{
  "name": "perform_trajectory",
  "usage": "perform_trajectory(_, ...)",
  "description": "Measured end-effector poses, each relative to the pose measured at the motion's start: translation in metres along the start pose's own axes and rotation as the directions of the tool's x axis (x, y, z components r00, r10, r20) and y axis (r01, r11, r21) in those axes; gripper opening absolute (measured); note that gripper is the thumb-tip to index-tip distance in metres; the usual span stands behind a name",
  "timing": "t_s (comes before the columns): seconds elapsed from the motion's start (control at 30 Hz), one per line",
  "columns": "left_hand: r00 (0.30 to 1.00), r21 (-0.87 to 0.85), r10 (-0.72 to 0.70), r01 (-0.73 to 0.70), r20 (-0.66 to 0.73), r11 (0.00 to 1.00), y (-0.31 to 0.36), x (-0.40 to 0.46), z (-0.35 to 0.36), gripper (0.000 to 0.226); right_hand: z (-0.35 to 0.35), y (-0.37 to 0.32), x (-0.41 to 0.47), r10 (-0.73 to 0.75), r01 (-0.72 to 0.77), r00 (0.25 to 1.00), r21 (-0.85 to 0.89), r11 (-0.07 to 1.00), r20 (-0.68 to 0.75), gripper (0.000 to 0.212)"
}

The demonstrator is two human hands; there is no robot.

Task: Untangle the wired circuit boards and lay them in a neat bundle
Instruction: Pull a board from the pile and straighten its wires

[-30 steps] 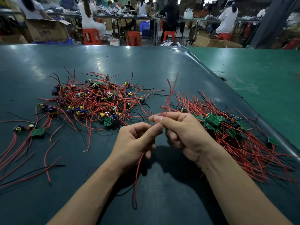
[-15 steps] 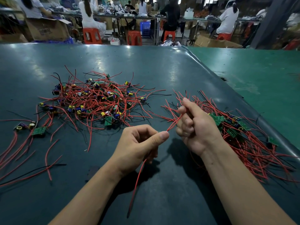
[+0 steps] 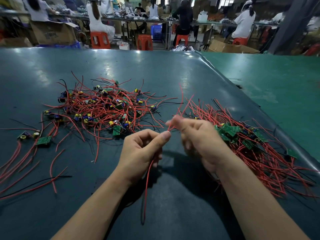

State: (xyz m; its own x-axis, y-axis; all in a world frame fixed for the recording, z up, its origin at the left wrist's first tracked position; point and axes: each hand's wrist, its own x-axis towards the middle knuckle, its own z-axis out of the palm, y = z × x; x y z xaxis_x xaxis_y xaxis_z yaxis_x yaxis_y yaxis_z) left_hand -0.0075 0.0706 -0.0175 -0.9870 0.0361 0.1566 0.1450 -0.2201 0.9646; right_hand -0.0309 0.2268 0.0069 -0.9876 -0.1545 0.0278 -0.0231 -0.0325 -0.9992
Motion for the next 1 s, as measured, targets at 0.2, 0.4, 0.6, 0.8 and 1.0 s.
perform_trajectory(0.2, 1.000, 0.067, -0.007, 0.005, 0.026, 0.998, -0.002, 0.000, -0.001, 0.032, 0.006, 0.004, 0.000, -0.005, 0.004, 1.000, 0.044, 0.999, 0.017, 0.027)
perform_trajectory(0.4, 0.998, 0.029, -0.013, 0.011, 0.064, 1.000, -0.002, 0.001, -0.002, 0.044, 0.002, 0.000, 0.006, -0.023, 0.067, 0.979, 0.215, 0.974, -0.202, 0.027)
perform_trajectory(0.6, 0.988, 0.024, -0.056, 0.053, 0.142, 0.998, 0.001, 0.000, -0.005, 0.035, -0.007, -0.008, 0.008, 0.015, 0.176, 0.911, 0.423, 0.889, -0.411, 0.028)
perform_trajectory(0.8, 0.998, -0.093, -0.059, 0.062, 0.032, 0.994, 0.003, 0.000, -0.006, 0.033, -0.007, -0.012, 0.001, 0.069, 0.051, 0.927, 0.308, 0.950, -0.369, 0.036)
perform_trajectory(1.0, 0.999, -0.082, -0.015, 0.013, -0.030, 0.997, 0.001, 0.007, -0.014, 0.019, 0.020, 0.003, -0.017, 0.006, 0.010, 0.998, -0.212, 0.977, 0.070, 0.029)
